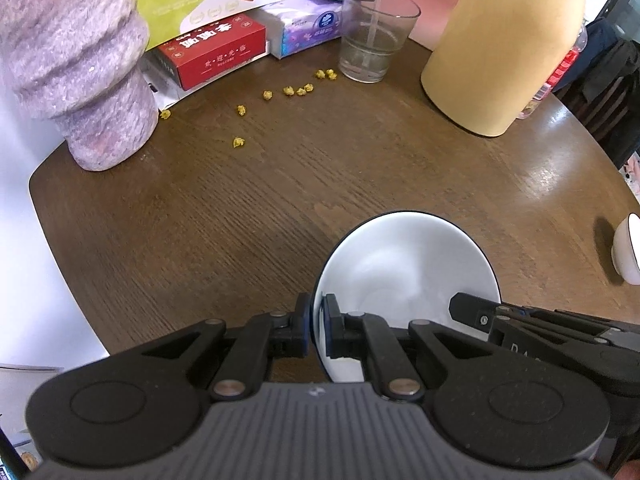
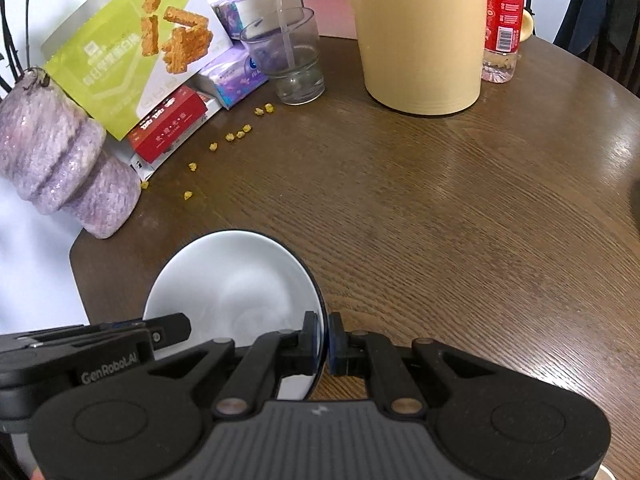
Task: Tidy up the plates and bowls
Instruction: 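Lift and carry the gripped white bowl across the table with both tools, then lower the white bowl onto the table and open both tools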
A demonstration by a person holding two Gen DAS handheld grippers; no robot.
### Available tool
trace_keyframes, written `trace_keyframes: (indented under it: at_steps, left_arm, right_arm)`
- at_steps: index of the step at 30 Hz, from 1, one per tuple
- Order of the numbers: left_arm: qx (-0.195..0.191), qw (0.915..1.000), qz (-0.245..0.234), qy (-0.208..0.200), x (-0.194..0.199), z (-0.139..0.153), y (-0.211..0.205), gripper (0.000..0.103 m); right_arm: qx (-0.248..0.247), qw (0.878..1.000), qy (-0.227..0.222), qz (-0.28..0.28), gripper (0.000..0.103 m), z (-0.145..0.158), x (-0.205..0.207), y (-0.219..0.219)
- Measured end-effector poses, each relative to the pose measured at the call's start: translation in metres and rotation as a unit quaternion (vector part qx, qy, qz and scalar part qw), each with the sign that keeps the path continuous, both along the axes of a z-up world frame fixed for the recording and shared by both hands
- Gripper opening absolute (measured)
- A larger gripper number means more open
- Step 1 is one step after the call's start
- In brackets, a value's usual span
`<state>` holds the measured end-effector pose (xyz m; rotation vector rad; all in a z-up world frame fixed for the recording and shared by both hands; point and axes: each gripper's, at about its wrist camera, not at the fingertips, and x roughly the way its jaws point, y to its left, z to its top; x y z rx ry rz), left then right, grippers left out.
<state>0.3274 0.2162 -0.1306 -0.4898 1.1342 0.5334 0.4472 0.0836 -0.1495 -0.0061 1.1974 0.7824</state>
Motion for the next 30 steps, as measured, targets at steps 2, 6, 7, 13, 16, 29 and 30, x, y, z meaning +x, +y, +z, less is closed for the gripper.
trace_keyframes:
  at_steps: [2,6,7,13,16,29,30]
  left_arm:
    - [0.0,1.0,0.001,0.003,0.0,-0.004,0.002,0.007]
    - [-0.003,1.0,0.005,0.007,-0.002,-0.01,0.005,0.007]
    - [-0.003,0.9999,0.005,0.008,-0.001,-0.011,0.006,0.007]
    - [-0.004,0.9999,0.007,0.015,0.0,-0.018,0.01,0.007]
    - [-0.003,0.9998,0.008,0.017,0.001,-0.021,0.011,0.007]
    - [-0.004,0.9998,0.007,0.02,0.004,-0.025,0.013,0.007]
    - [-0.003,0.9998,0.004,0.021,0.004,-0.025,0.014,0.007]
  right_arm:
    - [0.0,1.0,0.003,0.0,0.005,-0.003,0.0,0.002]
    - [-0.007,1.0,0.01,0.003,0.005,-0.008,-0.001,0.008]
    - [-0.008,1.0,0.009,0.004,0.005,-0.009,-0.001,0.009]
    - [-0.011,1.0,0.01,0.006,0.005,-0.015,-0.003,0.016]
    - [-0.011,1.0,0.01,0.007,0.005,-0.017,-0.003,0.017]
    - [-0.012,1.0,0.004,0.015,0.006,-0.02,-0.003,0.021]
    - [-0.011,1.0,0.007,0.015,0.006,-0.02,-0.002,0.021]
